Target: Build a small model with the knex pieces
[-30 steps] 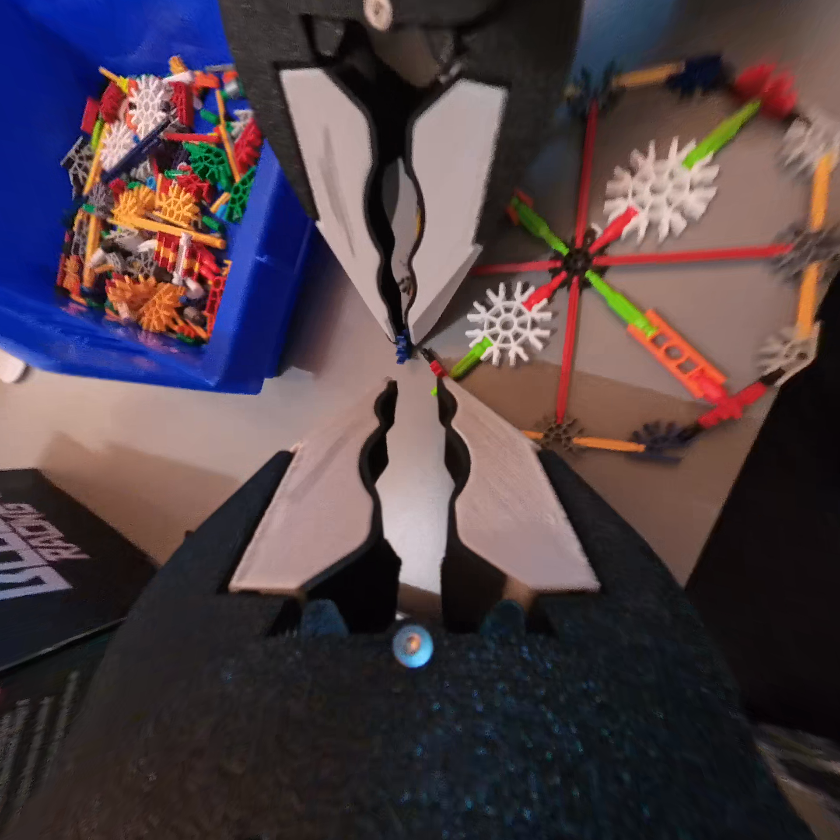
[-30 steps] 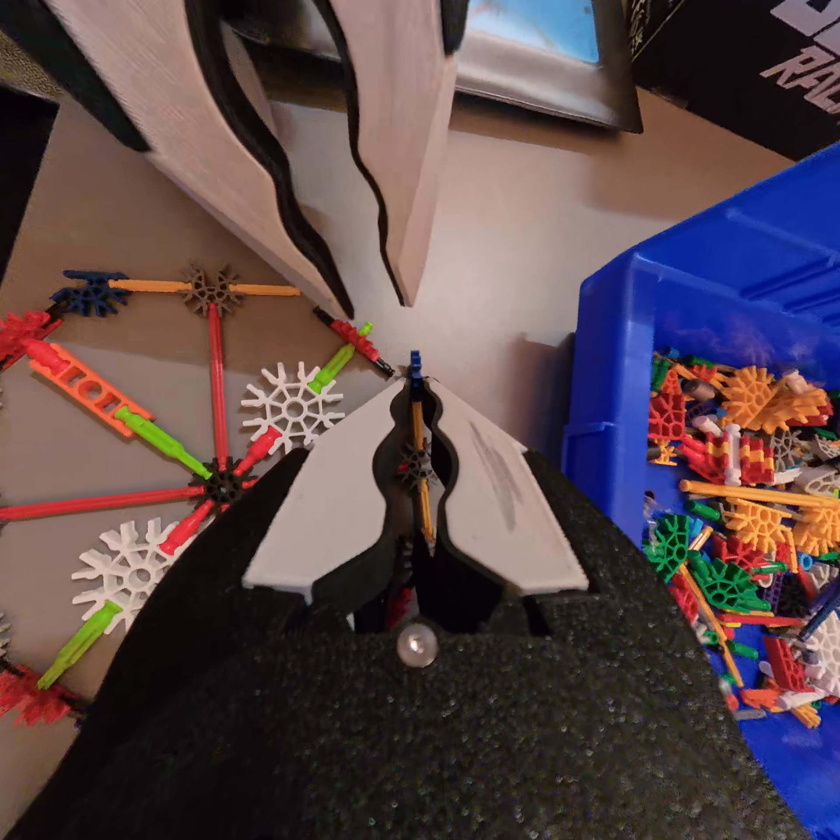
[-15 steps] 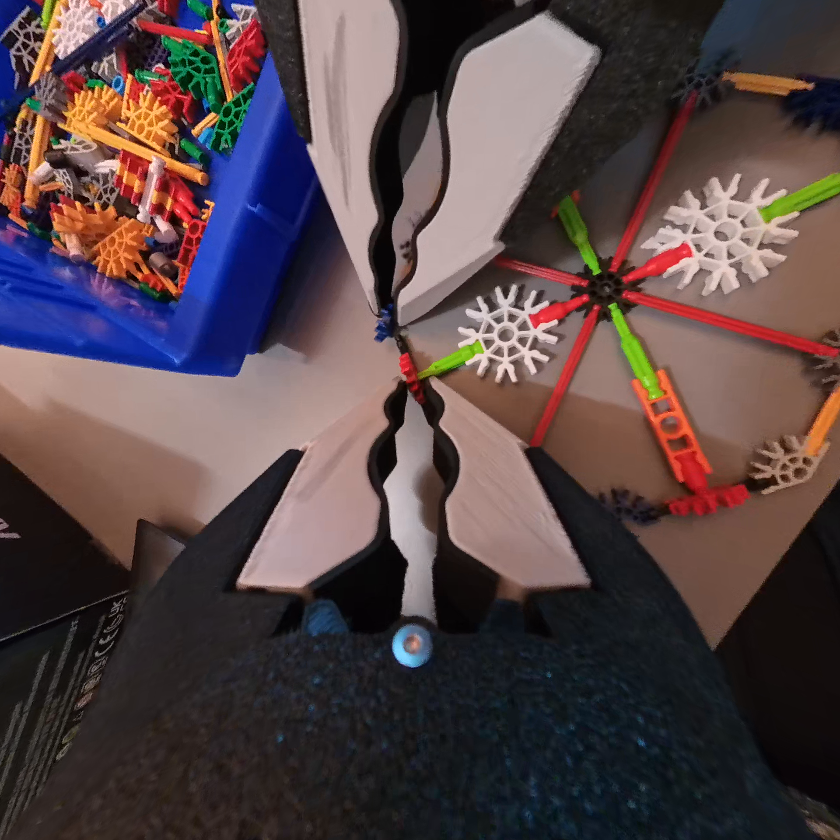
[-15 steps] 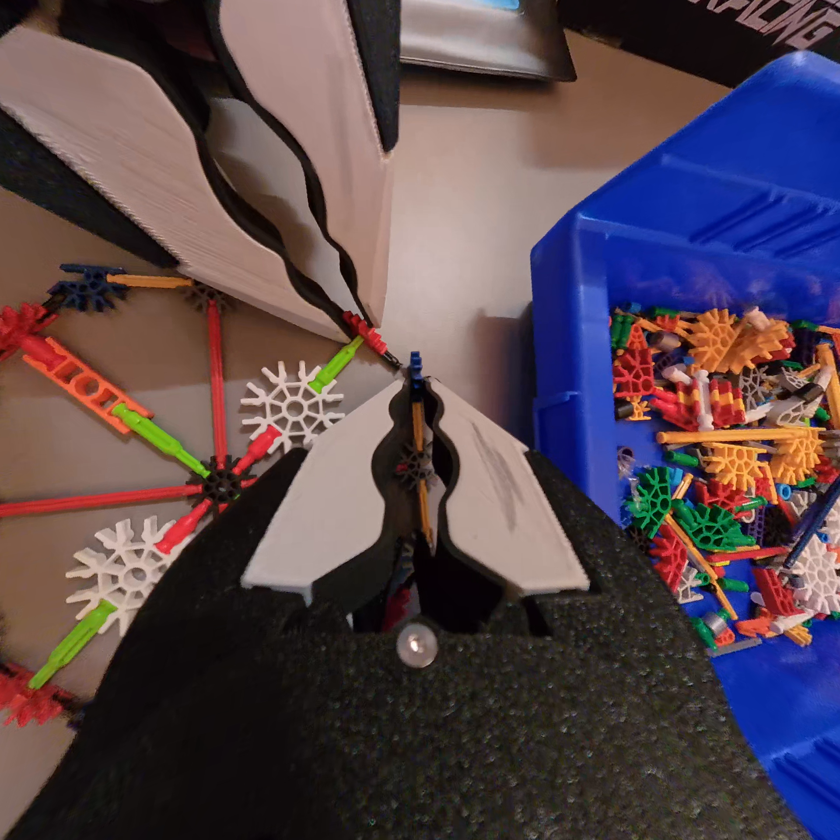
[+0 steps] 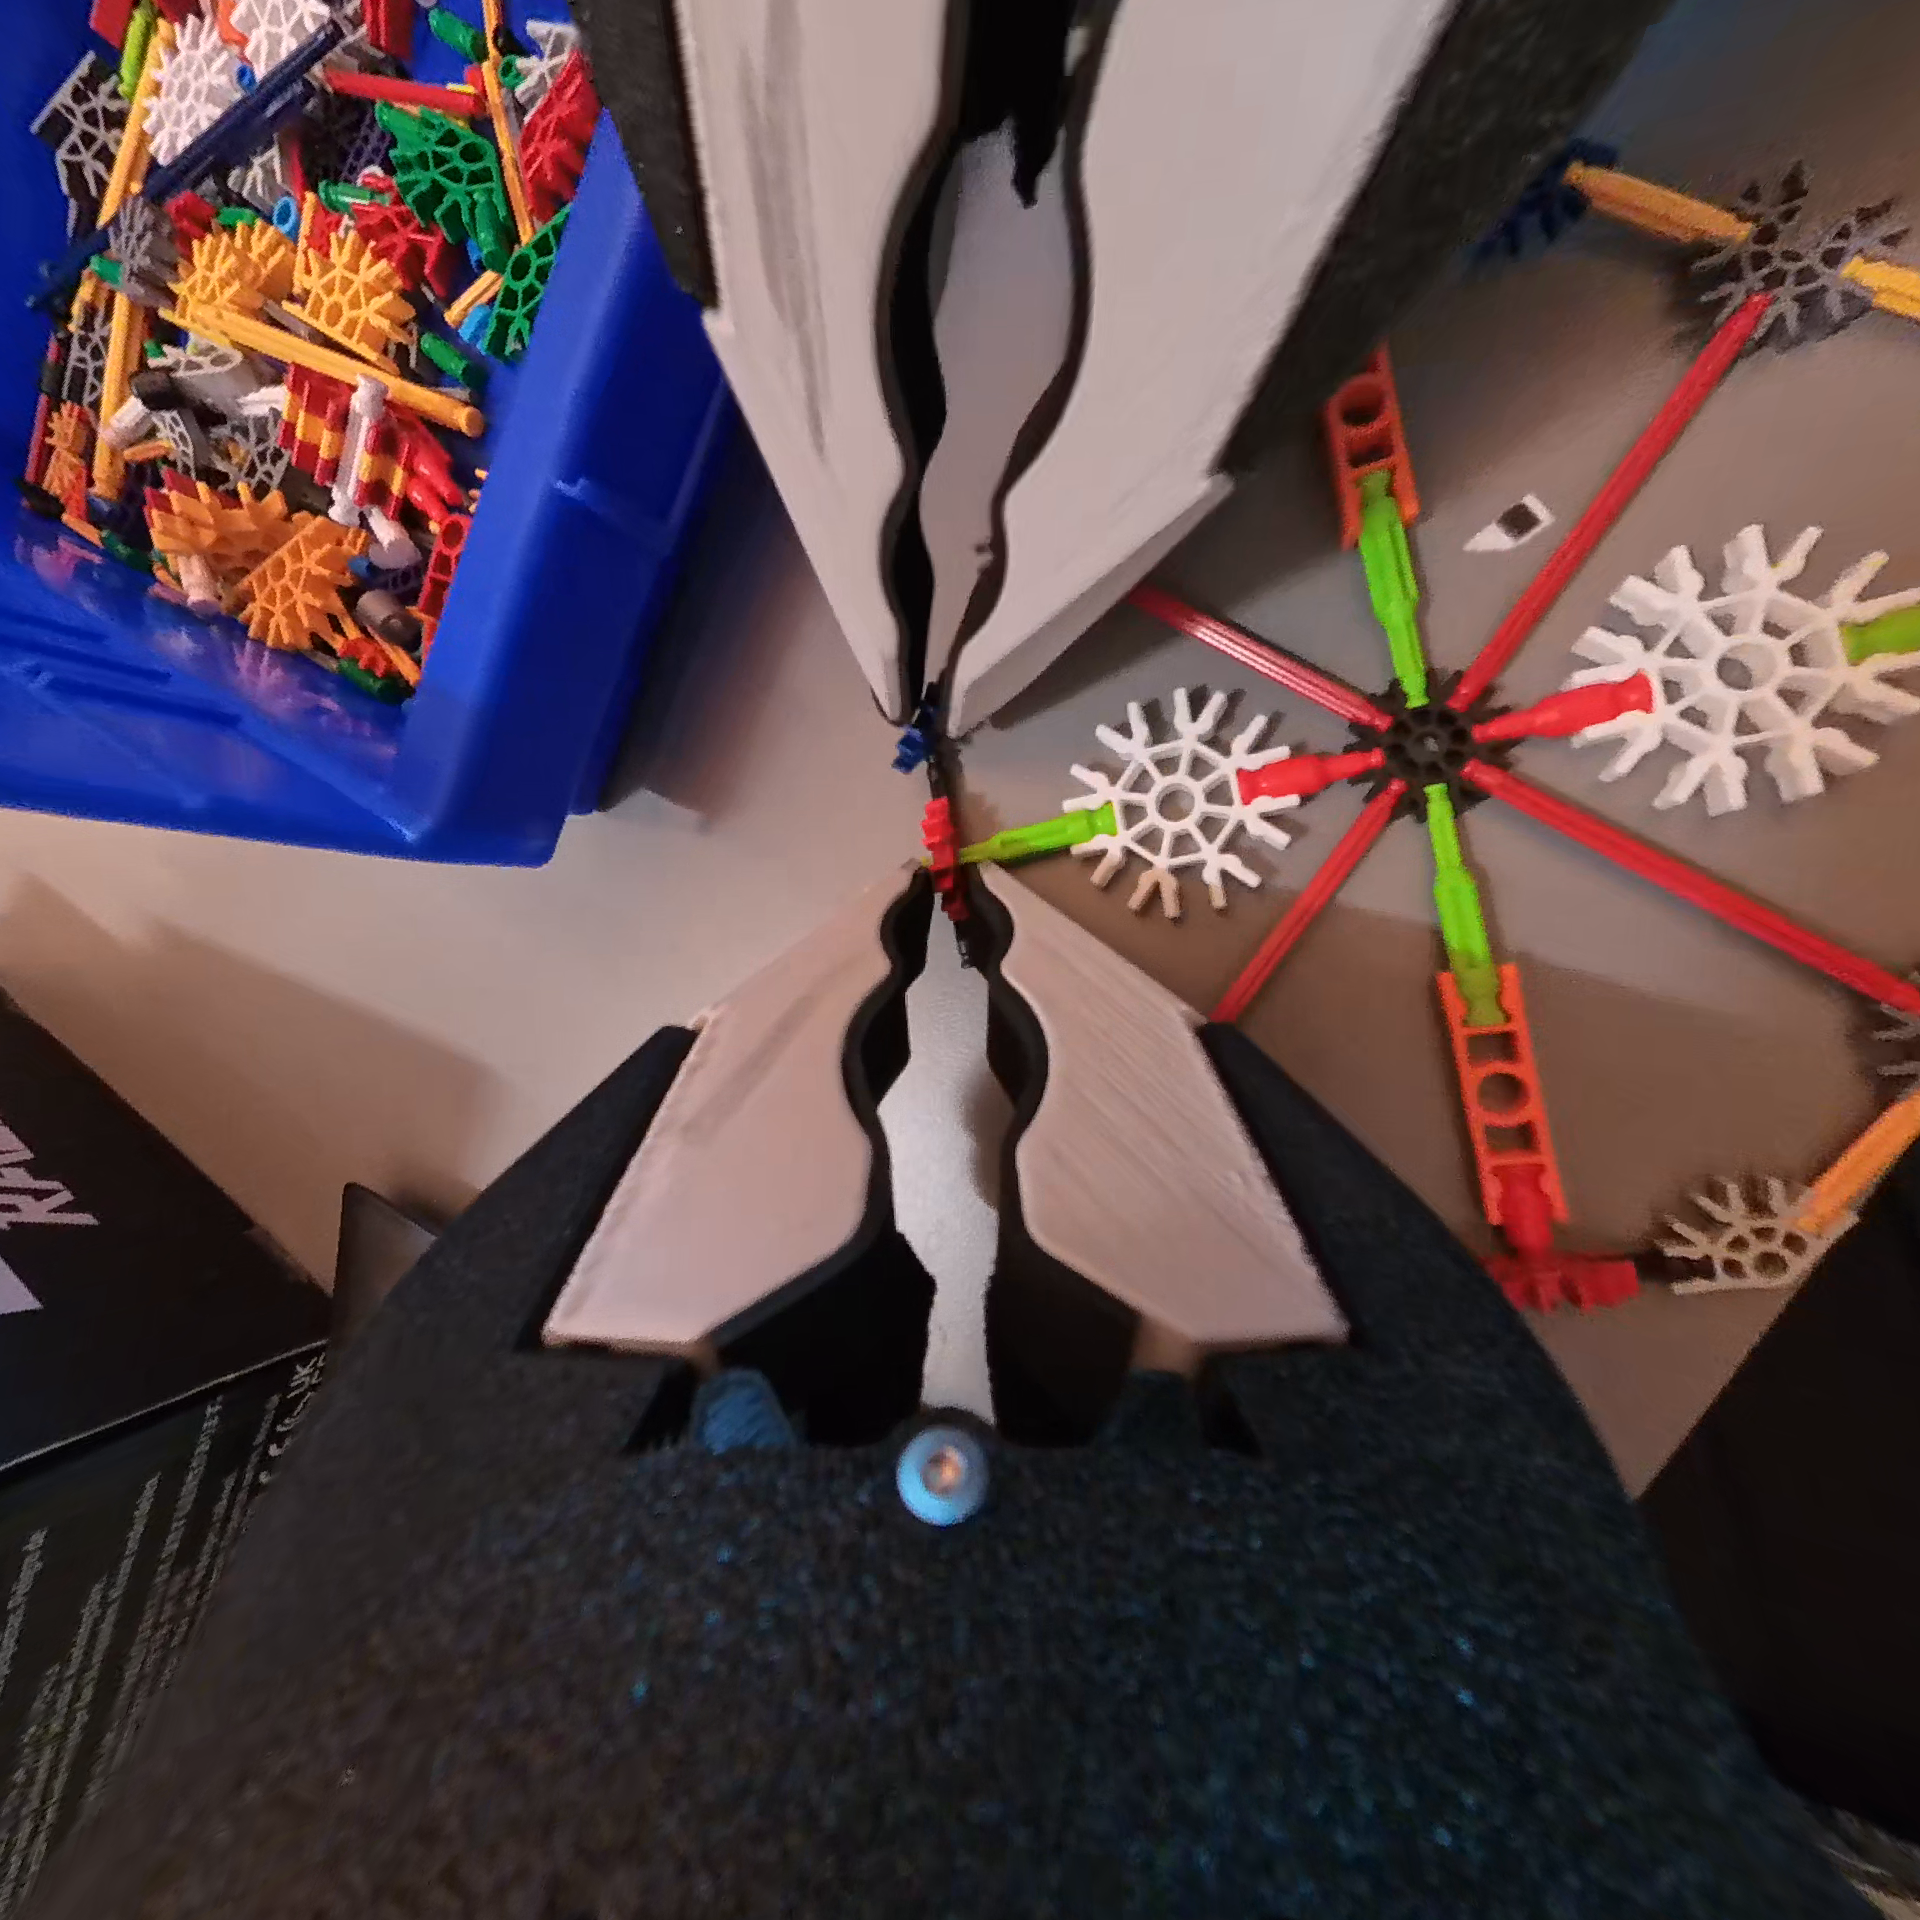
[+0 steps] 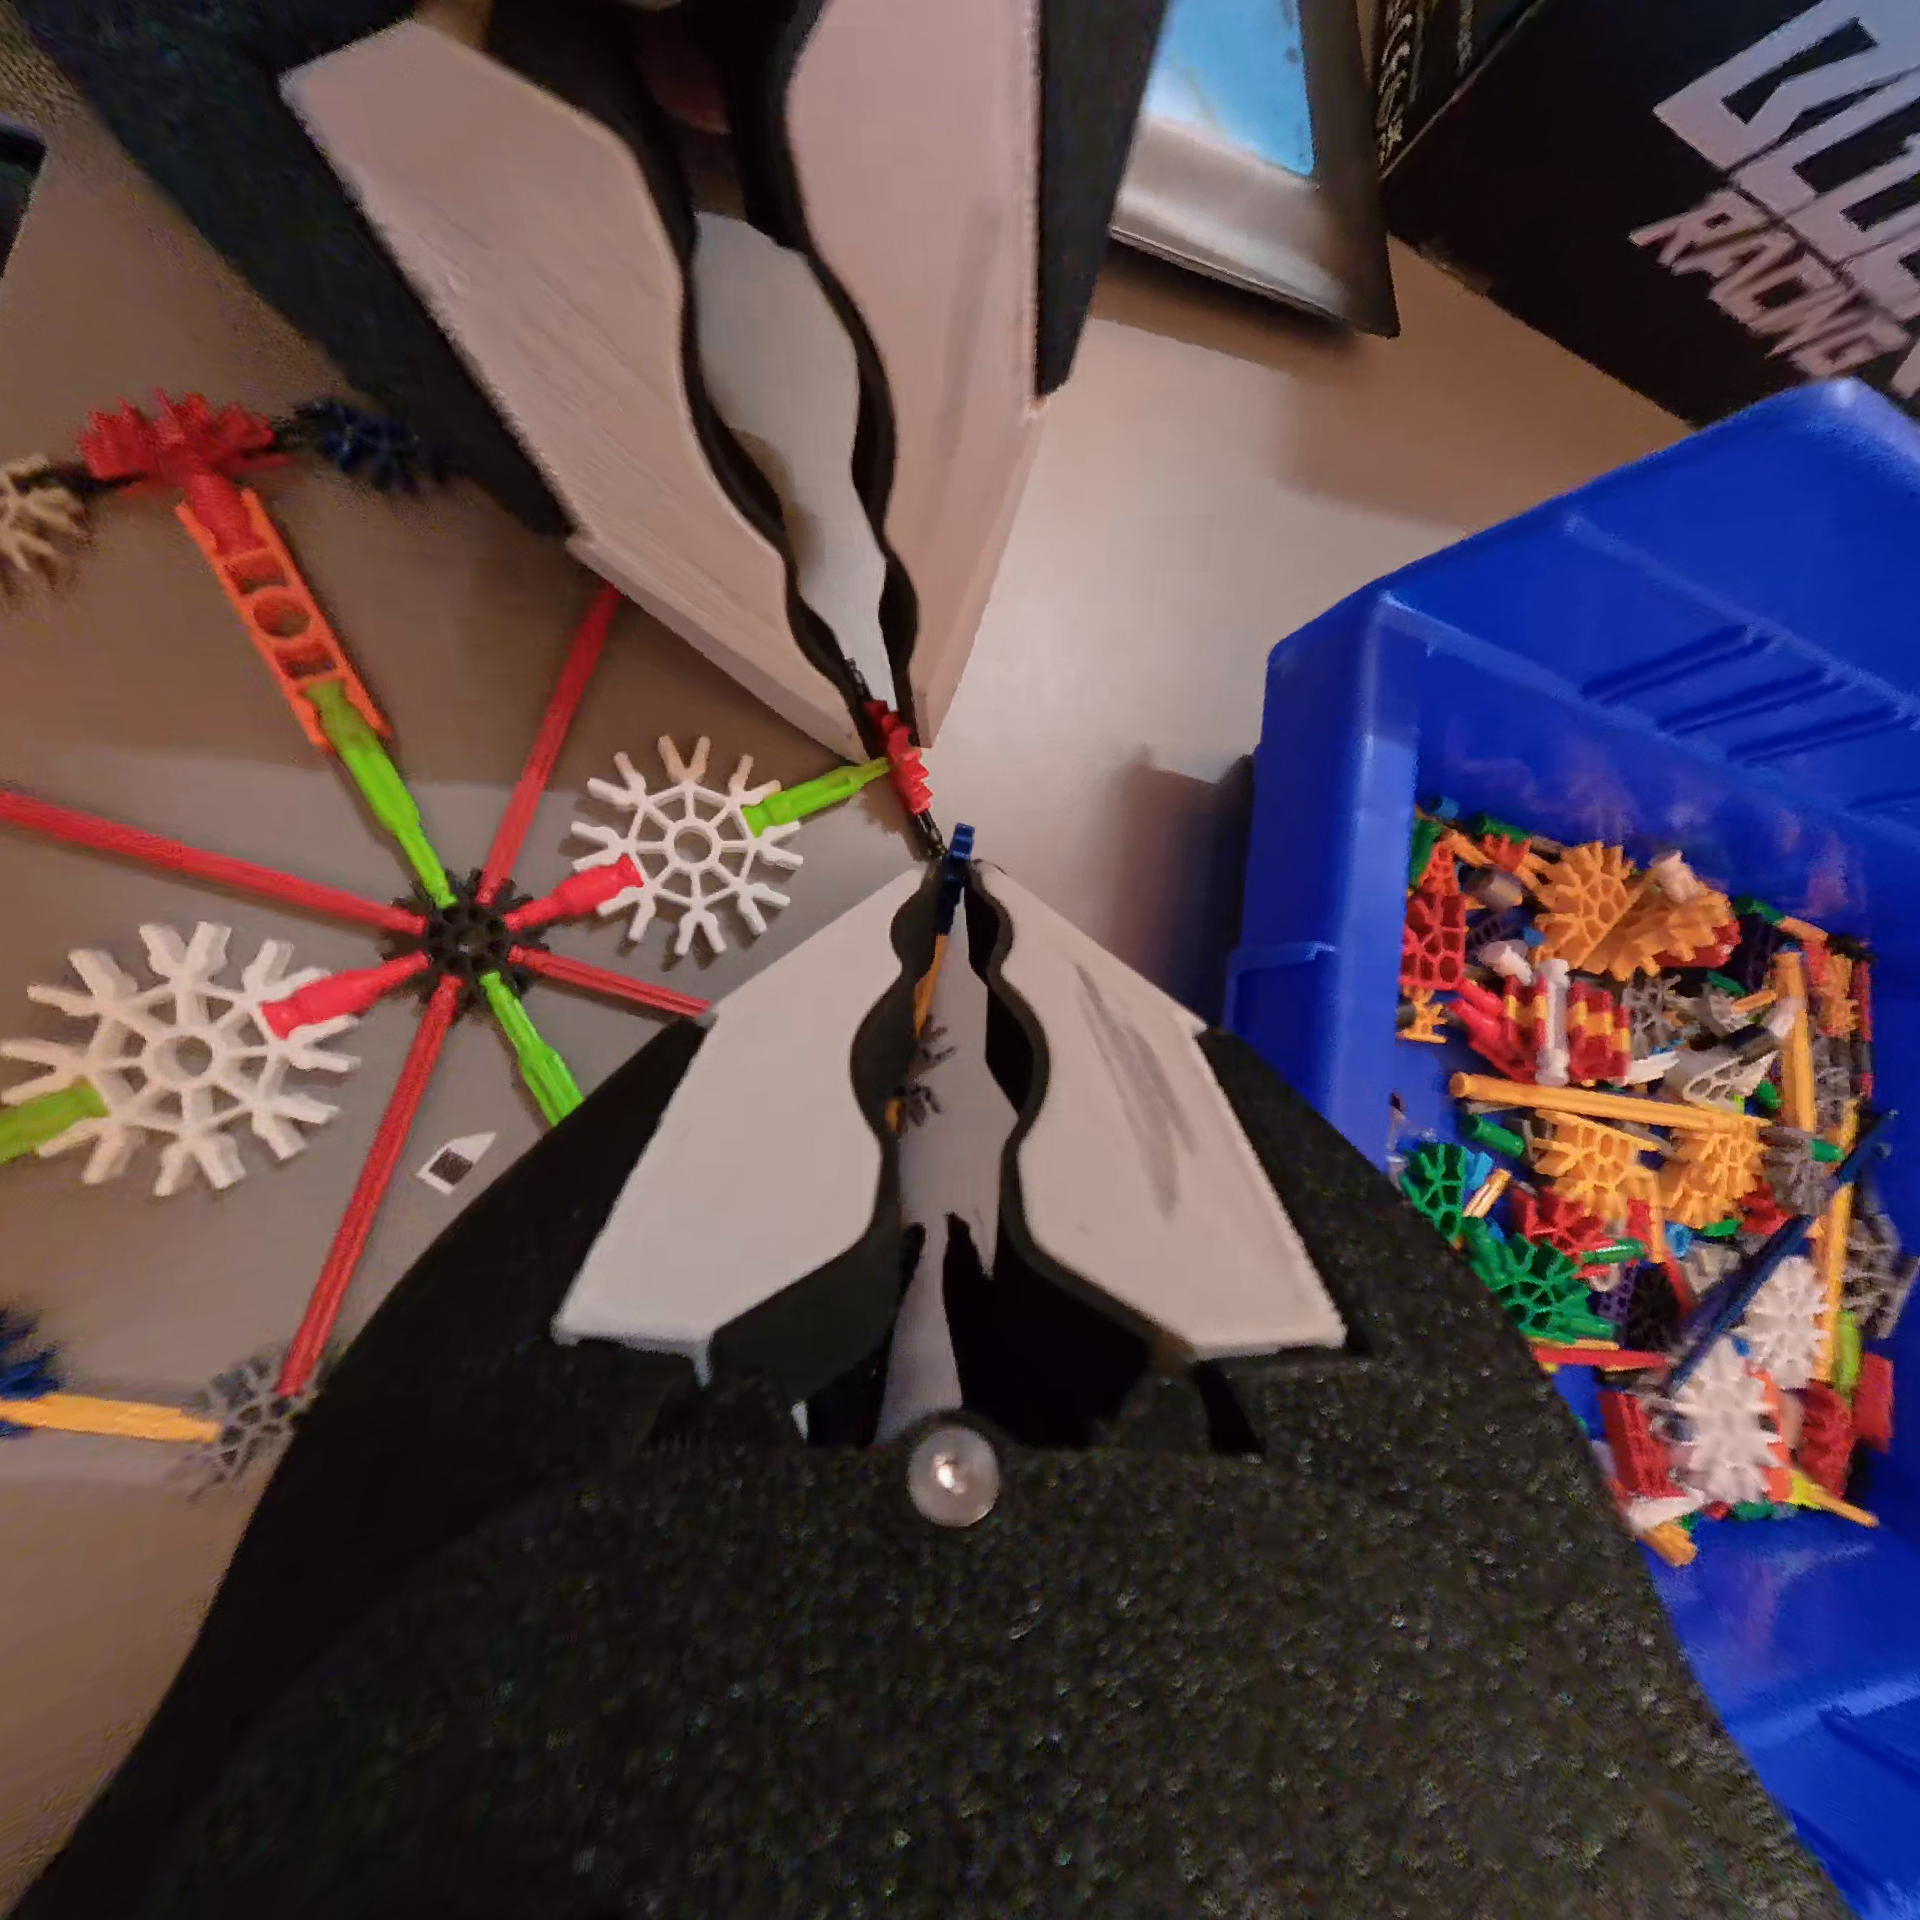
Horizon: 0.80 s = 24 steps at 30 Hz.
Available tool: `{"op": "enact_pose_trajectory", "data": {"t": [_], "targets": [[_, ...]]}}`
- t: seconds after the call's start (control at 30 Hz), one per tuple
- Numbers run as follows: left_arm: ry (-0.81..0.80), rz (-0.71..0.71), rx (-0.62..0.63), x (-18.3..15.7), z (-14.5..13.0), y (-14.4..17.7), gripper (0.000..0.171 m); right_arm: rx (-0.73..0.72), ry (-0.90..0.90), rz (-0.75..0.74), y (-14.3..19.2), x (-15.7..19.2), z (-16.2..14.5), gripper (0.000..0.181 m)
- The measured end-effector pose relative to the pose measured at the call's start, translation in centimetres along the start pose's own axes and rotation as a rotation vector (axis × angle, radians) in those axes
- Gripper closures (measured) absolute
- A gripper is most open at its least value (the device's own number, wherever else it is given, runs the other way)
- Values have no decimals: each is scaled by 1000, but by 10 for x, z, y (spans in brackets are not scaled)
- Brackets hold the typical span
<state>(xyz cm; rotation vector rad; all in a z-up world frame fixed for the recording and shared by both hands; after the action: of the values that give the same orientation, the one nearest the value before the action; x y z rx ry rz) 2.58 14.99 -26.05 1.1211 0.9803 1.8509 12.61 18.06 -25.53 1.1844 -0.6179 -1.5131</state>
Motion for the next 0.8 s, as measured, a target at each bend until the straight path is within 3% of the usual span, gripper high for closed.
{"op": "enact_pose_trajectory", "data": {"t": [0.37, 0.8], "targets": [[5, -8, -15, 0, -1, 0, 167, 90, 182, -228, 1, 17, 4, 177], [-12, -21, -55, 2, -3, -2, 167, 40, 119, -273, 7, 19, 1, 176]]}}
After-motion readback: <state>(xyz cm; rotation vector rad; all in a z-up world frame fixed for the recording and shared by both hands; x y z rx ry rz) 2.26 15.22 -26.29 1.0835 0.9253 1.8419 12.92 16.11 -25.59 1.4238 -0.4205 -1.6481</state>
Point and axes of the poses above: each gripper's, where its closed fingertips meet, y back along the fingers, z out of its top, x = y × z across the jaws, the point moved 8 cm from there along y, back along the fingers, and after that the axes turned 13 degrees about x, right-handed, at the moved point
